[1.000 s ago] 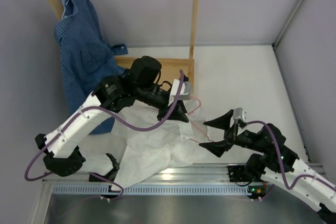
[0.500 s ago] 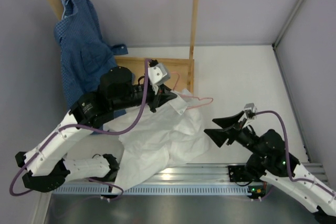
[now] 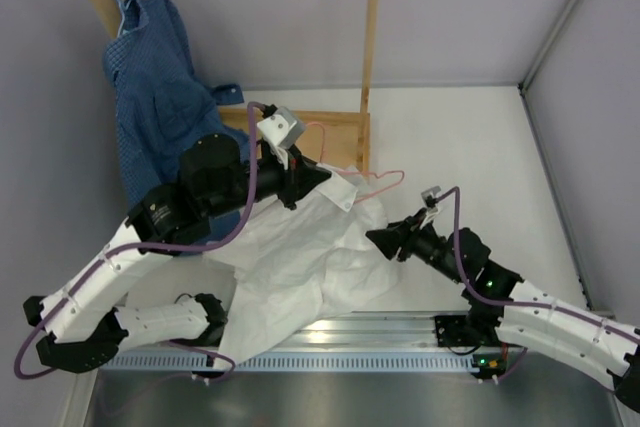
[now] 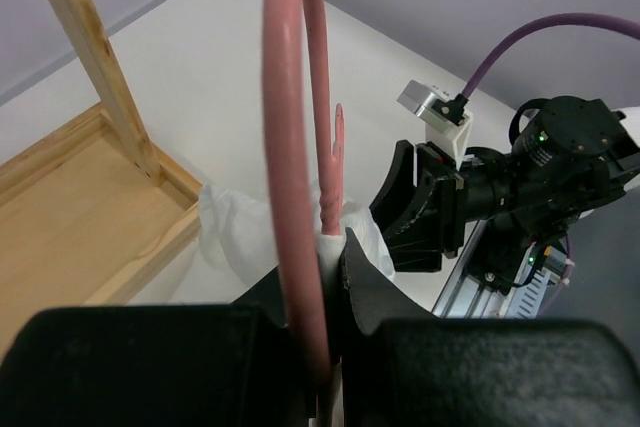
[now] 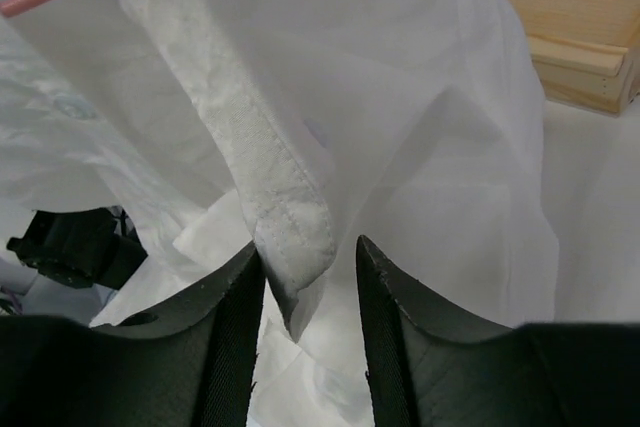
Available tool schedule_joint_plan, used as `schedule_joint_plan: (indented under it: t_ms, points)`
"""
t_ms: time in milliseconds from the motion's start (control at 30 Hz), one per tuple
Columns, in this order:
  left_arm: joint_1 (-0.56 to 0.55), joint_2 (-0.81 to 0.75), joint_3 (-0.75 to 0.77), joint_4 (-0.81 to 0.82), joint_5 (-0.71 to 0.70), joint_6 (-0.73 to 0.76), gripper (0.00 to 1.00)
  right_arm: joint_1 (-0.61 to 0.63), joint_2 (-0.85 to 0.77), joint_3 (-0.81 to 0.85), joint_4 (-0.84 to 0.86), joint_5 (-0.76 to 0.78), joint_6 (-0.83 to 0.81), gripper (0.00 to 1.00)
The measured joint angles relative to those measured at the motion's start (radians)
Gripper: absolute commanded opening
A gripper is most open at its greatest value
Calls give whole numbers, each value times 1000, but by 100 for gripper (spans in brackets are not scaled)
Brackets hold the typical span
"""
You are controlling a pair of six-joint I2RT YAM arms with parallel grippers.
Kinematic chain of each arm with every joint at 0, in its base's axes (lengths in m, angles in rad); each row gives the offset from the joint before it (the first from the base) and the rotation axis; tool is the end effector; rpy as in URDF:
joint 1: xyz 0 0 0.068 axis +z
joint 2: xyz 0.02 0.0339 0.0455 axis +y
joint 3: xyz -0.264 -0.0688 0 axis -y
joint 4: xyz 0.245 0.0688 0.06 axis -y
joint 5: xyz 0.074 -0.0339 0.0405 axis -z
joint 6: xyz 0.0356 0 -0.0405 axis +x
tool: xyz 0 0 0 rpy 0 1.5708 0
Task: Place the shirt on the hanger
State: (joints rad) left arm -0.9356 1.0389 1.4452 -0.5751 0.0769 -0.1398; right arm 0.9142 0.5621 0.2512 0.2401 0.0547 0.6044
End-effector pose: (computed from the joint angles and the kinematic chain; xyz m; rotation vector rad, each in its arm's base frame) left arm 0.1137 -0.1589 0.4746 0.7582 1.6516 -0.8452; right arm 0.0977 0.1236 0.2286 -0.2276 1.7485 1.0955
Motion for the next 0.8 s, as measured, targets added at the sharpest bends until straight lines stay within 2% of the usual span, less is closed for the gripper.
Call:
schedule_joint_plan:
  t_ms: [33,100,133,167,333,600,800]
  points:
    - [0,-3,0,0,0,-6,0,0,21,0,22,7,-10,30]
    - [0,-11,0,1,1,-19,0,0,43,0,60,23,-31,21]
    - [0,-15,0,1,1,-23,0,0,45,0,77,32,-41,9]
    - [0,-19,-1,1,1,-24,0,0,43,-1,93,43,-56,1]
    - [0,-66,-46,5,3,-26,0,-27,19,22,87,111,-97,0]
    - [0,-217,-179,15,82,16,0,-116,90,298,-180,123,-161,0]
    - [0,-253,-207,5,63,45,0,-152,151,440,-323,103,-219,0]
